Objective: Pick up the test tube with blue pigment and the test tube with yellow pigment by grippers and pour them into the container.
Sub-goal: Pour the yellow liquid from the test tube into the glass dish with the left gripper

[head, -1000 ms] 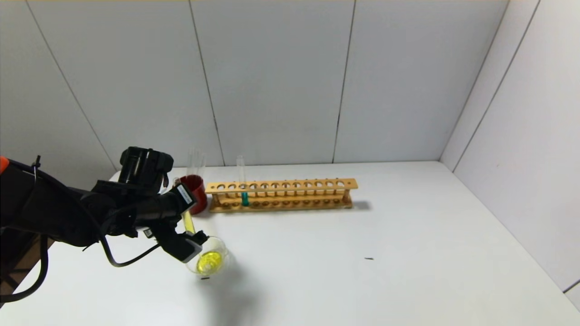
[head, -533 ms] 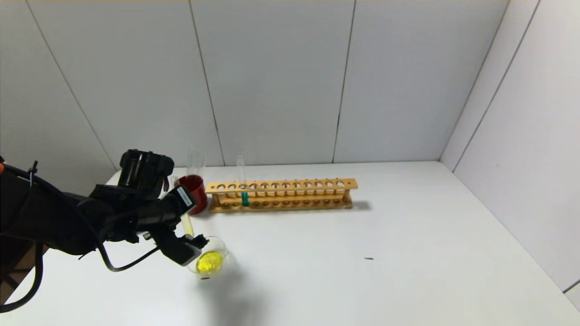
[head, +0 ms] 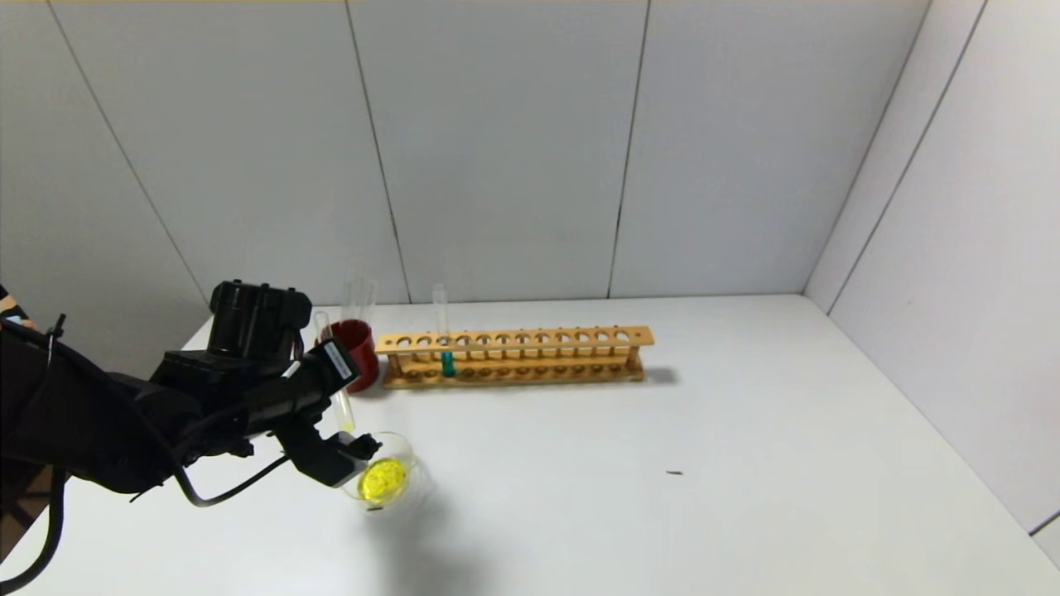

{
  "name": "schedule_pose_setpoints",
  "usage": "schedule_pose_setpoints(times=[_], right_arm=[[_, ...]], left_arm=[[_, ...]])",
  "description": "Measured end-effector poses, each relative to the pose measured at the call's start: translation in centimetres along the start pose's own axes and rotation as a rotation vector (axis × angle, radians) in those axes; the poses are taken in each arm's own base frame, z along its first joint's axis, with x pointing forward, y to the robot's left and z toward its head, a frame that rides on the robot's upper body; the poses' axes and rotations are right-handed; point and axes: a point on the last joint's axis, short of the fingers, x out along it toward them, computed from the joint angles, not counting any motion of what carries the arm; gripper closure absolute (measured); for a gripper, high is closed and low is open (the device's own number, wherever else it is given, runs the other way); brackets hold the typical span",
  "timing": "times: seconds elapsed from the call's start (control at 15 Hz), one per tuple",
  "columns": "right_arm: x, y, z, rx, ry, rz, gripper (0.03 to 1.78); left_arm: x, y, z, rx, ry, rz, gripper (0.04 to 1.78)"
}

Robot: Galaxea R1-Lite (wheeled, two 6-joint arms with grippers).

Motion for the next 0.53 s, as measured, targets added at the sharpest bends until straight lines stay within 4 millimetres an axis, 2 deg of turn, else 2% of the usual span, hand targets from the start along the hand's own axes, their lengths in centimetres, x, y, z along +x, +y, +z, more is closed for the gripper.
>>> schedule_pose_setpoints(times=[0.33, 0.53], right_arm=[[0.0, 0.0, 0.0, 0.000, 0.000, 0.000, 0.06], [0.0, 0.0, 0.0, 0.000, 0.000, 0.000, 0.06]], left_arm=[[-0.3, 0.1, -0.1, -0.002, 0.003, 0.005, 1.51], [-1.3, 0.7, -1.1, -0.040, 0.040, 0.044, 1.51]])
